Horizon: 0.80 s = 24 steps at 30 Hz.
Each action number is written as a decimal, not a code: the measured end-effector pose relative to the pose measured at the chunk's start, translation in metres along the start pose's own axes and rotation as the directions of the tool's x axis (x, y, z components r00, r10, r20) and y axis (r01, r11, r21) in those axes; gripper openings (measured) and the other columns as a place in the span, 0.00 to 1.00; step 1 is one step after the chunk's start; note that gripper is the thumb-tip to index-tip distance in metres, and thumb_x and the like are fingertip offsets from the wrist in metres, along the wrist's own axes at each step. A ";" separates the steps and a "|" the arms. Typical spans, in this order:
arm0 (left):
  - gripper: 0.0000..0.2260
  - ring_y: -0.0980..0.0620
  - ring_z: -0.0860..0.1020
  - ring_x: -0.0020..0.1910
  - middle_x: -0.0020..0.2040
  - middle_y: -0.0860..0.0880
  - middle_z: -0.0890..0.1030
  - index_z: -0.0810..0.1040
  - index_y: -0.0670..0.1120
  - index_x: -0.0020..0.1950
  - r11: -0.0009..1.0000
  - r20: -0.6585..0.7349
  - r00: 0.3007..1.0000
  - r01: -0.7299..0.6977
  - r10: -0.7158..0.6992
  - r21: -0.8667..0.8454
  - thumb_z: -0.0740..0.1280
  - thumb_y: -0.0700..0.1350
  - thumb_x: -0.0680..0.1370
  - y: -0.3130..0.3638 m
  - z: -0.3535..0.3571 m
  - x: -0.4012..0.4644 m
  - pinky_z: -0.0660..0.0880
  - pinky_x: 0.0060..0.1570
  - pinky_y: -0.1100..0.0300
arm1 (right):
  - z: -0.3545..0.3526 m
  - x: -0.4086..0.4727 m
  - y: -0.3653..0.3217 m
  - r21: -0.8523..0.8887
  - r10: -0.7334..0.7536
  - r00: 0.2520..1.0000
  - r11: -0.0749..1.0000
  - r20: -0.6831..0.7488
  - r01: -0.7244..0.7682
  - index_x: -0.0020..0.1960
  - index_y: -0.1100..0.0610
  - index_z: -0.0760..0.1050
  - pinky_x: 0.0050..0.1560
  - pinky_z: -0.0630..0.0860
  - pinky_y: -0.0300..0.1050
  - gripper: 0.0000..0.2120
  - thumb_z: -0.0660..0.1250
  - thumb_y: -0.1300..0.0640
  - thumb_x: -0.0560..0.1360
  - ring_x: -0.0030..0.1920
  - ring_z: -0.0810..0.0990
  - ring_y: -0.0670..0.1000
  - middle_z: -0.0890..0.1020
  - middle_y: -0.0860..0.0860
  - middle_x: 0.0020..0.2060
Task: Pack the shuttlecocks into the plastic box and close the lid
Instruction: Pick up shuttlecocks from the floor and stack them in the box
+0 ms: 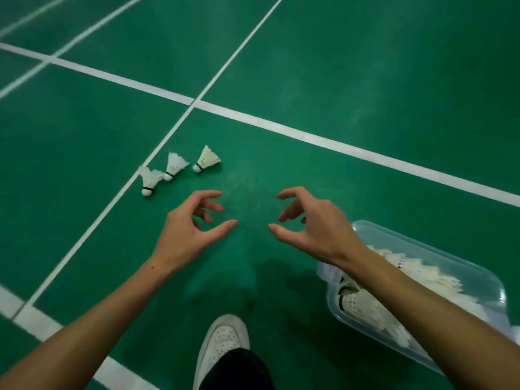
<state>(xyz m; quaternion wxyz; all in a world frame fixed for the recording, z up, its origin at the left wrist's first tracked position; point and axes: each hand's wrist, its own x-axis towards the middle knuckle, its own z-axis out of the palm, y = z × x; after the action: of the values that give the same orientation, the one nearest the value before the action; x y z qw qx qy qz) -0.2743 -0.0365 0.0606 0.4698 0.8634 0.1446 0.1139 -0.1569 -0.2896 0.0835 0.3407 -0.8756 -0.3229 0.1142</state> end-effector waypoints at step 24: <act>0.47 0.40 0.72 0.71 0.71 0.40 0.70 0.67 0.60 0.79 0.846 -0.092 0.926 0.373 -0.366 0.381 0.83 0.64 0.63 -0.186 -0.083 0.182 0.70 0.73 0.44 | 0.145 0.292 -0.002 -0.159 -0.037 0.982 0.985 0.184 0.067 0.78 0.43 0.61 0.62 0.78 0.60 0.35 0.74 0.46 0.76 0.63 0.75 0.60 0.75 0.57 0.65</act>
<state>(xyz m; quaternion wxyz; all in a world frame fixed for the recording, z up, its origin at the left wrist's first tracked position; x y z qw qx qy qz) -0.1585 0.1895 -0.0408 0.2994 0.8947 0.3315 -0.0030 0.0049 -0.0250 -0.0166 0.2394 -0.8780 -0.3837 0.1571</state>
